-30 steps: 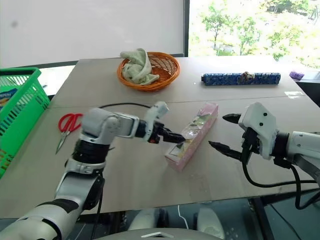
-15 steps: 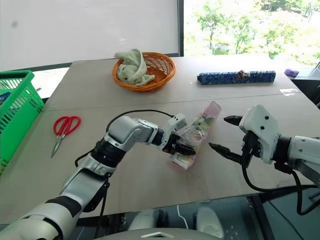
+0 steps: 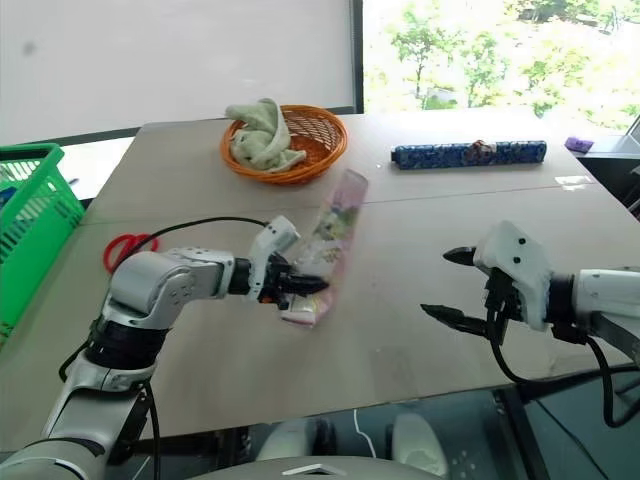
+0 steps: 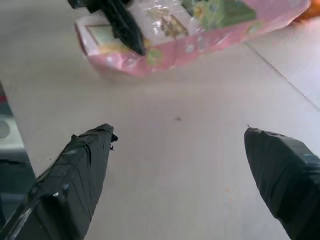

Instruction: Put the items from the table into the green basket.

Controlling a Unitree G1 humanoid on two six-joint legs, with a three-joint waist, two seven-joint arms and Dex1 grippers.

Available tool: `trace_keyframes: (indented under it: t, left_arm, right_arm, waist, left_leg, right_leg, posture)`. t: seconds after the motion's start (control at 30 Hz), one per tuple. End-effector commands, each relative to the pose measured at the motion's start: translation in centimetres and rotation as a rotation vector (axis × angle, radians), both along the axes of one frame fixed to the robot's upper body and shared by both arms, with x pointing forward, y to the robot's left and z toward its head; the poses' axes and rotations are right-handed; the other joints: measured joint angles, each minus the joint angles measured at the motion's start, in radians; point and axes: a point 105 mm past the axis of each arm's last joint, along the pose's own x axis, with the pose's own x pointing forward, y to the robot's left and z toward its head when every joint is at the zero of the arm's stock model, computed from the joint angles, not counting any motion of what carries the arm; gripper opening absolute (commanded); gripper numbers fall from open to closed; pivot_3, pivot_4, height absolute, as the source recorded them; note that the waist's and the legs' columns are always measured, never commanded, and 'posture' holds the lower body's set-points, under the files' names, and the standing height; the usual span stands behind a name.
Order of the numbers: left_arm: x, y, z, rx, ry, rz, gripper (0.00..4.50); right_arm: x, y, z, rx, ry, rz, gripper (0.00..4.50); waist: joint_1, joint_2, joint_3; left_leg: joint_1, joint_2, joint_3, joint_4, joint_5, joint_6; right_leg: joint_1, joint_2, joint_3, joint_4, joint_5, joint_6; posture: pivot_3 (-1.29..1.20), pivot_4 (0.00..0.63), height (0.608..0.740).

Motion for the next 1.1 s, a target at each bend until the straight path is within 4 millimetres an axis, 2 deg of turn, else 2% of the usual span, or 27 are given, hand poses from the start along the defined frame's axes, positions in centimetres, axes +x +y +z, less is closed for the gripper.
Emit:
trace_keyframes:
  t: [0.03,0.1,0.2,0.33,0.43,0.53,0.63,0.73,0.8,0.83,0.9,0.93,0.97,1.0,1.07,1.1]
  left_arm:
    - [1.9,4.7,7.7,-0.054,-0.402,0.292,0.36]
    - [2.2,8.8,10.8,0.016,-0.58,0.508,0.36]
    - [1.6,14.0,14.1,0.187,-0.75,0.726,0.36]
    - [0.7,19.3,15.6,0.419,-0.838,0.875,0.36]
    - [-0.3,23.3,16.6,0.593,-0.874,0.961,0.36]
    - [-1.7,28.0,18.9,0.753,-0.91,1.038,0.36]
    - [-2.4,31.6,19.7,0.888,-0.906,1.085,0.36]
    - [-2.4,34.5,19.5,0.969,-0.869,1.136,0.36]
    - [-1.8,35.4,18.2,0.943,-0.826,1.102,0.36]
    - [-1.7,36.0,17.7,0.937,-0.804,1.113,1.42]
    - [-1.9,37.1,17.7,0.991,-0.795,1.17,2.08]
    - [-1.9,37.2,18.1,1.023,-0.822,1.187,2.81]
    - [-1.7,36.9,18.9,1.054,-0.876,1.186,3.07]
    - [-1.4,36.3,19.5,1.05,-0.93,1.18,3.66]
    - [-0.8,35.1,20.3,0.98,-1.015,1.162,4.29]
    - [-0.4,34.2,20.6,0.929,-1.051,1.149,4.29]
  right_arm:
    - [0.8,3.3,2.6,0.13,-0.107,0.161,4.5]
    - [1.4,5.7,4.8,0.234,-0.157,0.252,4.5]
    - [2.4,8.7,7.1,0.315,-0.228,0.339,4.5]
    - [3.6,11.8,8.7,0.307,-0.293,0.39,4.5]
    - [3.8,13.6,9.9,0.307,-0.326,0.433,4.5]
    - [3.1,14.4,10.7,0.313,-0.334,0.48,4.5]
    - [2.9,14.3,11.1,0.328,-0.339,0.478,4.5]
    - [3.0,14.3,11.1,0.339,-0.341,0.468,4.5]
    - [3.1,14.3,11.0,0.338,-0.343,0.463,4.5]
    - [3.2,14.3,10.9,0.338,-0.343,0.461,4.5]
    - [3.2,14.2,10.9,0.339,-0.347,0.459,4.5]
    - [3.1,14.1,10.9,0.34,-0.35,0.457,4.5]
    - [3.1,13.9,11.0,0.348,-0.351,0.45,4.5]
    - [3.2,13.8,11.1,0.354,-0.353,0.439,4.5]
    - [3.3,13.5,11.1,0.36,-0.356,0.419,4.5]
    - [3.3,13.5,11.1,0.362,-0.357,0.408,4.5]
  waist:
    - [0.016,-0.002,0.0]
    - [0.032,-0.002,0.0]
    - [0.057,-0.002,0.0]
    - [0.113,-0.004,-0.001]
    - [0.149,-0.006,-0.002]
    - [0.163,-0.011,-0.004]
    - [0.17,-0.019,-0.009]
    - [0.177,-0.02,-0.011]
    - [0.183,-0.022,-0.012]
    - [0.183,-0.022,-0.012]
    - [0.183,-0.024,-0.014]
    - [0.182,-0.026,-0.015]
    - [0.179,-0.03,-0.017]
    - [0.176,-0.034,-0.019]
    - [0.172,-0.037,-0.021]
    - [0.172,-0.037,-0.021]
  left_leg:
    - [0.0,0.0,0.0,0.0,0.001,-0.001]
    - [-0.001,0.0,0.0,0.0,0.001,-0.002]
    - [-0.001,0.0,0.0,-0.002,0.002,-0.003]
    - [-0.002,-0.002,0.0,-0.004,0.002,-0.004]
    - [-0.002,-0.004,-0.001,-0.006,0.002,-0.004]
    - [-0.003,-0.004,-0.002,-0.008,0.0,-0.01]
    - [-0.002,-0.004,-0.003,-0.012,0.0,-0.011]
    - [-0.002,-0.006,-0.003,-0.013,0.0,-0.012]
    - [-0.002,-0.006,-0.003,-0.014,0.0,-0.012]
    - [-0.002,-0.006,-0.003,-0.014,0.0,-0.012]
    - [-0.003,-0.006,-0.002,-0.014,0.0,-0.012]
    - [-0.004,-0.006,-0.002,-0.014,0.0,-0.012]
    - [-0.005,-0.006,-0.002,-0.014,0.0,-0.012]
    - [-0.006,-0.006,-0.001,-0.014,0.0,-0.012]
    - [-0.009,-0.006,-0.001,-0.014,0.001,-0.012]
    - [-0.009,-0.006,0.0,-0.014,0.001,-0.012]
  right_leg:
    - [0.0,0.0,0.0,0.0,0.0,0.0]
    - [-0.001,0.001,0.0,0.001,0.0,0.0]
    - [-0.002,0.002,0.0,0.001,0.0,0.0]
    - [-0.004,0.001,-0.001,0.0,0.0,0.0]
    - [-0.004,-0.001,-0.003,-0.002,0.0,0.0]
    - [-0.005,-0.001,-0.006,-0.003,0.0,0.0]
    - [-0.006,-0.002,-0.007,-0.005,0.0,-0.001]
    - [-0.006,-0.006,-0.008,-0.005,0.0,-0.001]
    - [-0.006,-0.006,-0.009,-0.005,0.0,-0.001]
    - [-0.006,-0.006,-0.01,-0.005,0.0,-0.001]
    - [-0.008,-0.006,-0.011,-0.004,0.0,-0.001]
    - [-0.009,-0.006,-0.011,-0.004,0.0,-0.001]
    - [-0.01,-0.007,-0.011,-0.003,0.0,-0.001]
    - [-0.013,-0.007,-0.011,0.0,0.0,-0.001]
    - [-0.018,-0.007,-0.011,0.002,0.0,-0.001]
    - [-0.018,-0.008,-0.011,0.002,0.0,-0.001]
  posture:
    - [0.03,0.0,0.74]
    - [0.11,0.0,0.74]
    - [0.16,0.0,0.74]
    - [0.22,0.0,0.74]
    - [0.24,0.0,0.74]
    - [0.24,0.0,0.74]
    - [0.24,0.0,0.74]
    - [0.23,0.0,0.74]
    - [0.23,0.0,0.74]
    - [0.21,0.0,0.74]
    - [0.19,0.0,0.74]
    - [0.19,0.0,0.74]
    - [0.19,0.0,0.74]
    - [0.18,0.0,0.74]
    - [0.18,0.0,0.74]
    - [0.18,0.0,0.74]
